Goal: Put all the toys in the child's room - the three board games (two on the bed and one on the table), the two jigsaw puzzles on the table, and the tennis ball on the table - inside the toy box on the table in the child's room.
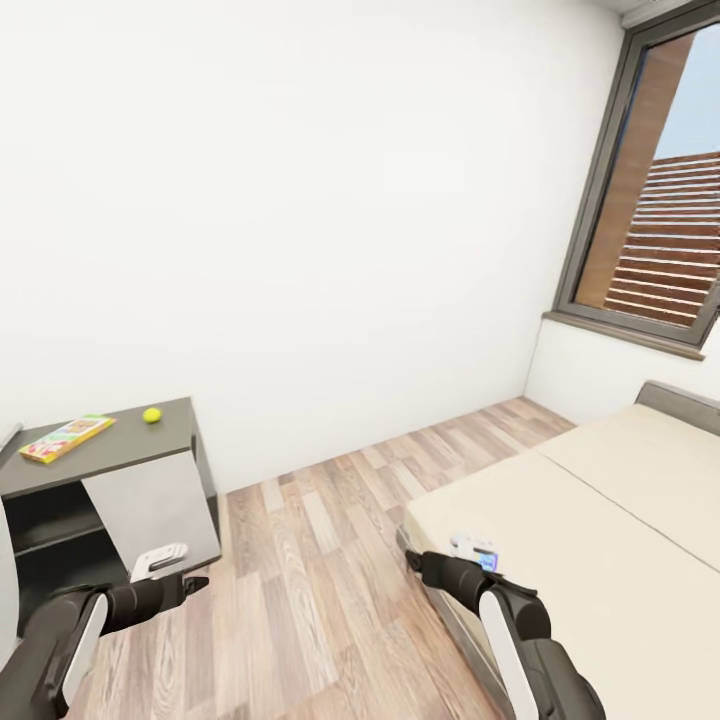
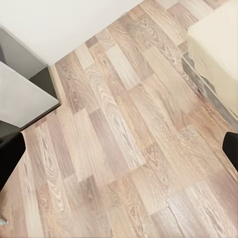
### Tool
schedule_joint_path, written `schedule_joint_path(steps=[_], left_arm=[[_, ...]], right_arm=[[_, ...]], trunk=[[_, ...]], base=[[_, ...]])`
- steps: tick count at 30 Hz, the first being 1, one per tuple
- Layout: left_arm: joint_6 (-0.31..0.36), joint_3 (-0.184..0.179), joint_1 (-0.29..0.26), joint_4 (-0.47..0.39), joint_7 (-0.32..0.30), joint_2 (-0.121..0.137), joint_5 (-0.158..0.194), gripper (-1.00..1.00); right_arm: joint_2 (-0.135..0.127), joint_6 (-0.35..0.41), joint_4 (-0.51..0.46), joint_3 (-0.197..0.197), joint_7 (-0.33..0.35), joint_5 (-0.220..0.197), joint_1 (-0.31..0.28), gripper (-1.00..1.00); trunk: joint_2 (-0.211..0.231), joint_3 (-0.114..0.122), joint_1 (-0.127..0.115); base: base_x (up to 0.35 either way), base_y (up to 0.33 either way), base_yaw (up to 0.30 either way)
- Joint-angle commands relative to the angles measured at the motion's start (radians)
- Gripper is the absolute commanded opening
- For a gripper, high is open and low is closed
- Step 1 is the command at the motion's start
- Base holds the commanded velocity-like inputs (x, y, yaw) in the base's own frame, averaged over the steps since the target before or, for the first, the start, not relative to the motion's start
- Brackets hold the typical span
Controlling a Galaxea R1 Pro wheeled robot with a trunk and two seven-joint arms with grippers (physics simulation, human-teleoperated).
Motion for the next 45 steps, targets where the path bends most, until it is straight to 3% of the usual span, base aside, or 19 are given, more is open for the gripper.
schedule_joint_path(steps=[1,16,28,45], left_arm=[[0.007,0.002,-0.001,-0.001,-0.002,0.000,0.003,1.00],[0.005,0.005,-0.001,-0.001,-0.004,0.000,0.003,1.00],[0.004,0.005,-0.001,-0.001,-0.004,0.001,0.003,1.00],[0.004,0.005,-0.001,-0.001,-0.004,0.001,0.003,1.00]], right_arm=[[0.000,0.005,-0.003,-0.001,0.001,-0.001,-0.001,1.00],[-0.004,0.009,-0.034,-0.002,0.002,-0.009,0.000,1.00],[-0.010,0.010,-0.038,-0.005,0.002,-0.056,0.003,1.00],[-0.013,0.010,-0.039,-0.008,0.003,-0.079,0.008,1.00]], trunk=[[-0.002,-0.003,0.001],[-0.002,-0.004,0.001],[-0.002,-0.005,0.001],[-0.002,-0.005,0.001]], base=[[0.066,0.141,-0.143],[0.153,0.166,-0.241],[0.219,0.201,-0.278],[0.235,0.162,-0.283]])
